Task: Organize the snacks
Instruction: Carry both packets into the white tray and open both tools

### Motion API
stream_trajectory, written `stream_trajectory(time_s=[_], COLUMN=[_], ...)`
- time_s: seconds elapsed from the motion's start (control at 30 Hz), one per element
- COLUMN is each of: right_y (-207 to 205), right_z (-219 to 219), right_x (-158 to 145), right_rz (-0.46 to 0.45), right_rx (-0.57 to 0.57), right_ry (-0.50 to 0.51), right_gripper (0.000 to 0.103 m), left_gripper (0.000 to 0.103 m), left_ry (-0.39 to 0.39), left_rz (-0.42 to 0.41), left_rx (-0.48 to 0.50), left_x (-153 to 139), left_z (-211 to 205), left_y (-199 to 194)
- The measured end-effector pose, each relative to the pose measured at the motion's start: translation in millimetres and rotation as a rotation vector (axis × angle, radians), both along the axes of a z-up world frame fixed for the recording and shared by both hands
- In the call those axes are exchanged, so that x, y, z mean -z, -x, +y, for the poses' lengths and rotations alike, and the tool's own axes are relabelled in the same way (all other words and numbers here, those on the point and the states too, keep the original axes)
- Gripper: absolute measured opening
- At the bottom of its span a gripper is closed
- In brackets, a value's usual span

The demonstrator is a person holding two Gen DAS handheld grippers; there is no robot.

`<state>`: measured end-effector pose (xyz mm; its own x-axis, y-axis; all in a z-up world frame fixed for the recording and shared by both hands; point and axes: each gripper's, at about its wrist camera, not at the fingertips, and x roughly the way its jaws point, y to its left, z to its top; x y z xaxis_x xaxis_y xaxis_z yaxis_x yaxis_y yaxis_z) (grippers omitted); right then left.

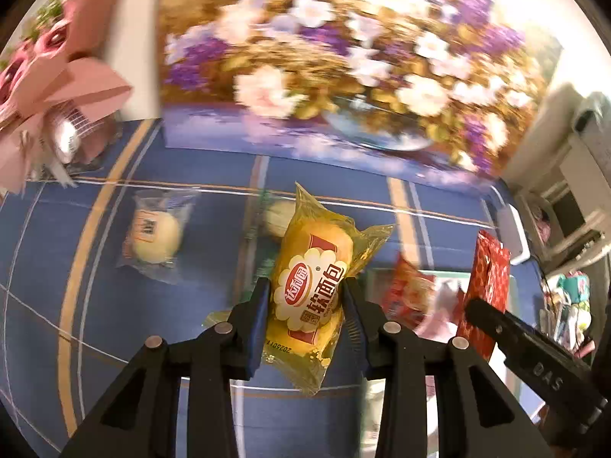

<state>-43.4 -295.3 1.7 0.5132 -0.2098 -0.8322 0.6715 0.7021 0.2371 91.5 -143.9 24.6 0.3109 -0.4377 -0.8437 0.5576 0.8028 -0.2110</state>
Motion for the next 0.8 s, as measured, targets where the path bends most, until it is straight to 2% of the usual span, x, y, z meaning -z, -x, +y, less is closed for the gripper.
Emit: stream_trajectory(time_s=[0.2, 0.37, 0.57, 0.8], right_y=[34.0, 60.7, 89.5, 101.1], right_z=[-32.6, -60.2, -80.8, -95.3], right_x=[-11.8, -11.2, 8.0, 31.0], right_rz=[-0.004, 0.052, 0.112, 0.158], right_rx=[0.079, 0.167, 0.248, 0.274], right_ry=[0.031, 0.063, 0.055, 0.026], right_gripper=[0.046, 0.046, 0.046, 0.046], left_gripper=[0.039, 0.039, 0.039, 0.039], left_ry=[0.007, 0.007, -0.011, -0.037], left_rz=[0.0, 0.006, 0.025, 0.075], left_rx=[0.107, 0.206, 0.281, 0.304], left_x=[-8.0, -6.9, 4.5, 28.0], left_z=[-40.3, -79.6, -118.5, -146.2], left_y=[34.9, 64.1, 92.4, 107.5])
